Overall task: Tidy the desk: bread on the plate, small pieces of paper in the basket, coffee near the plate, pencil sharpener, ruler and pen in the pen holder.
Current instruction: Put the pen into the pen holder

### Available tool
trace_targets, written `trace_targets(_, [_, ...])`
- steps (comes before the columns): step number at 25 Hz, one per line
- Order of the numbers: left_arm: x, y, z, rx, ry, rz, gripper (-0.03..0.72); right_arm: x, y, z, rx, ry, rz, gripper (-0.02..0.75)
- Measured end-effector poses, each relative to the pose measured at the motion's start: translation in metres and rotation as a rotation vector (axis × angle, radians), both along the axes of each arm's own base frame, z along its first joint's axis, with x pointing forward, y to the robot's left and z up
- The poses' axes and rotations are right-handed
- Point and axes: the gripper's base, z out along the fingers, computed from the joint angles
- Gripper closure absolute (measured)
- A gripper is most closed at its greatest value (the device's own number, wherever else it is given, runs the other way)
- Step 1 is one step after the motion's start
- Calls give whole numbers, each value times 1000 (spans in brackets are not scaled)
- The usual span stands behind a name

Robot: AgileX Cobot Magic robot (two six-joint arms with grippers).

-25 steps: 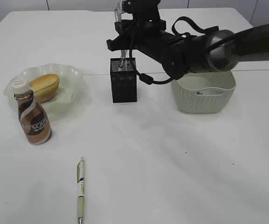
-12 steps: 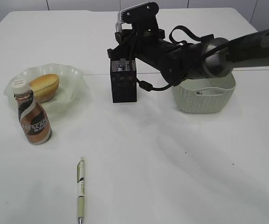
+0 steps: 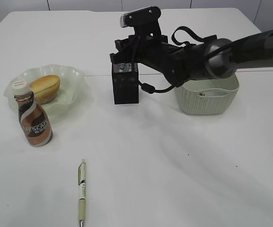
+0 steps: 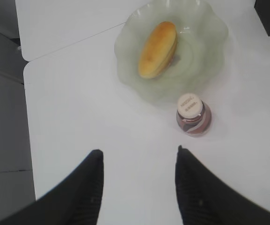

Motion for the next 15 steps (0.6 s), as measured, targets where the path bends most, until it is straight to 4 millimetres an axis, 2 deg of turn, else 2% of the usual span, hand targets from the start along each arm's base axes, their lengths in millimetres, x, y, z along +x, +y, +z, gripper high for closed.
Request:
trace_targets(5, [0,-1,0,-4,2,-3,321,-9,-6,20,-12,158,-33,414])
trace_targets(13, [-11,-24,-3,-127,56,-85,321,-51,-27,100,-55,375,-90,413])
trace_targets(15, [-14,-31,-4,-169,75,-98,321,-64,-33,112,-87,444,-102,413])
